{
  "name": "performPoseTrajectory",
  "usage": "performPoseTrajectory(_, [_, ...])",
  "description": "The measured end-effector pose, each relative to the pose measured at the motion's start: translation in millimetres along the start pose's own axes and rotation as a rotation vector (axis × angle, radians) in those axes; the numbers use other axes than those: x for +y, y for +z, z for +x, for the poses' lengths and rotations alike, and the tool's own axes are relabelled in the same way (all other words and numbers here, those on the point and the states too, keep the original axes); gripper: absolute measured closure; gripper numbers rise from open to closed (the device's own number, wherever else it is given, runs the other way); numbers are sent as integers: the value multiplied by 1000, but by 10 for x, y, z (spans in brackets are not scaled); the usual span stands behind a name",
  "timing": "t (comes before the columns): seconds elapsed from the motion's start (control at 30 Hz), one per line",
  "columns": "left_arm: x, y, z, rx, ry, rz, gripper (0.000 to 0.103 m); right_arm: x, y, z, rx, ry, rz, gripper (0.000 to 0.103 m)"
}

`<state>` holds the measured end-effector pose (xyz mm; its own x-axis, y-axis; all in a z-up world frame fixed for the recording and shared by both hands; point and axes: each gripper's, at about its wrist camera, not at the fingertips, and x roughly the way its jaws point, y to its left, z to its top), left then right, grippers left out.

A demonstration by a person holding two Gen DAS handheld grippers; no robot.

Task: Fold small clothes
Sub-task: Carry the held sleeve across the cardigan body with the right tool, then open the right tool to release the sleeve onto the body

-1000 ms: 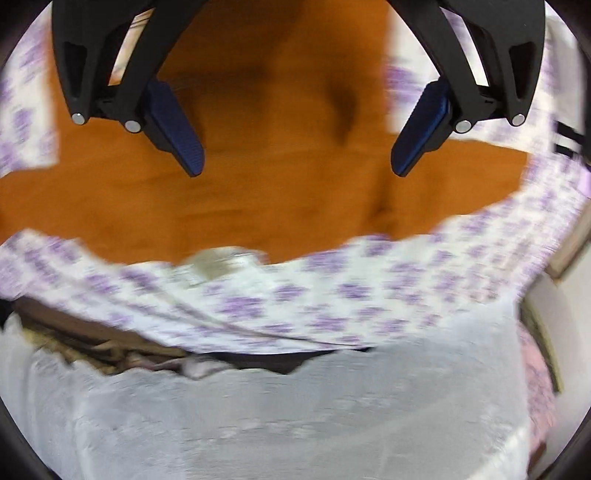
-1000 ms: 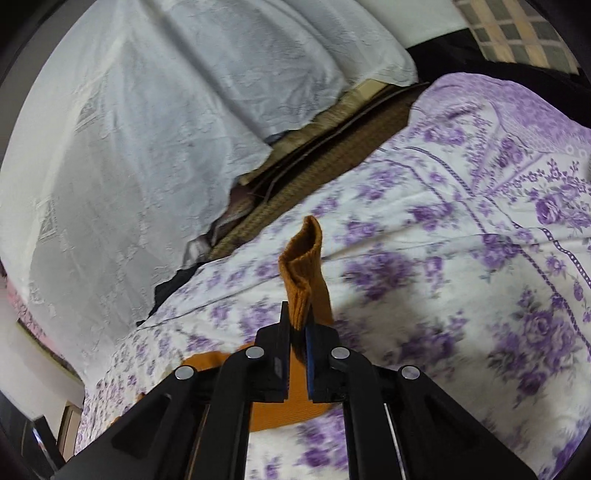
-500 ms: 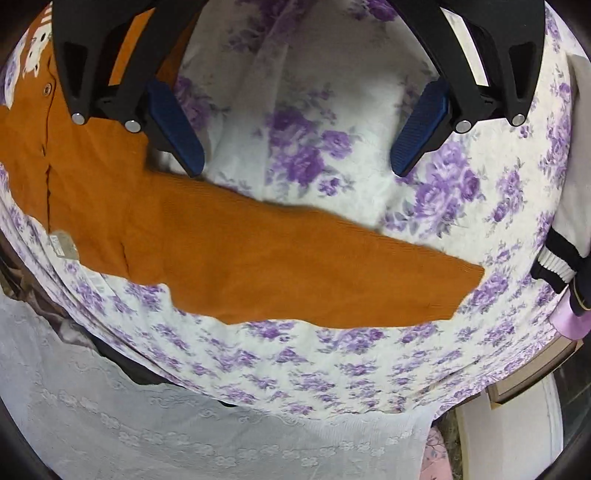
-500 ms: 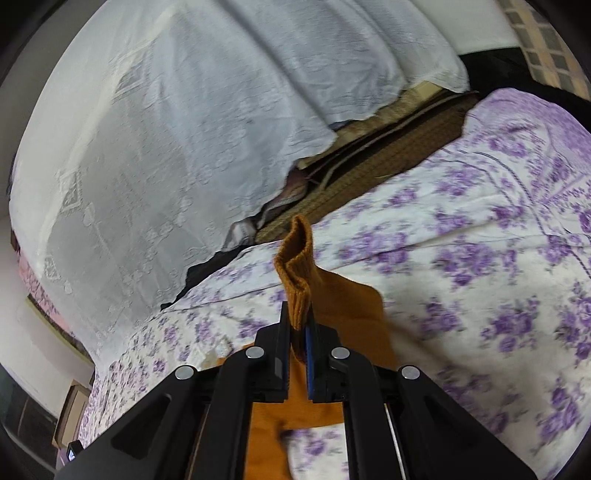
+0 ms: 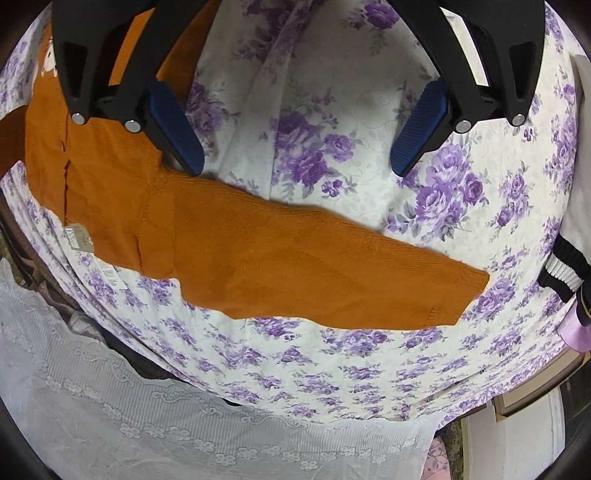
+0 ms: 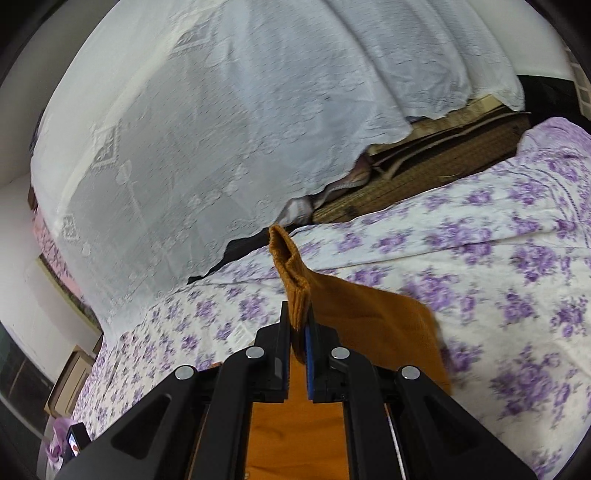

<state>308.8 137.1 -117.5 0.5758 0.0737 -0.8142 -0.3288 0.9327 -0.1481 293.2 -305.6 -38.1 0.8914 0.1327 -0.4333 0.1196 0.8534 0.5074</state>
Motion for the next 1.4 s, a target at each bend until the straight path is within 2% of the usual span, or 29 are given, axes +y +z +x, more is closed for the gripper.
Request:
performPoseTrajectory(0.27, [101, 41, -26, -2, -13, -55, 4, 439, -221, 245, 57, 44, -46, 96])
performPoseTrajectory(0.6, [128, 76, -52, -11, -13, -68, 4, 888, -643, 653, 164, 75, -101, 96])
performPoseTrajectory(0.77, [144, 93, -1, -2, -3, -73, 4, 1001, -986, 955, 257, 38, -158, 96])
performPoseTrajectory(0.93, [143, 105, 49, 9, 3, -69, 4, 946, -1356, 1318, 434, -16, -190, 91])
performPoseTrajectory(0.97, [142, 103, 56, 9, 5, -66, 4, 936, -1350, 1306, 431, -7, -185, 89])
performPoseTrajectory(1.1, [156, 122, 79, 20, 2, -61, 4, 942, -1236, 1129, 424, 69, -158, 70])
performPoseTrajectory(1.23, [261, 180, 71, 23, -12, -95, 4, 974, -1099, 882, 353, 130, -176, 65])
performPoseTrajectory(1.33, [425, 255, 69, 29, -25, -154, 4, 950, -1064, 894, 338, 83, -191, 65])
performPoseTrajectory(1.4, [526, 306, 80, 33, -23, -182, 4, 901, -1145, 1034, 380, 14, -205, 65])
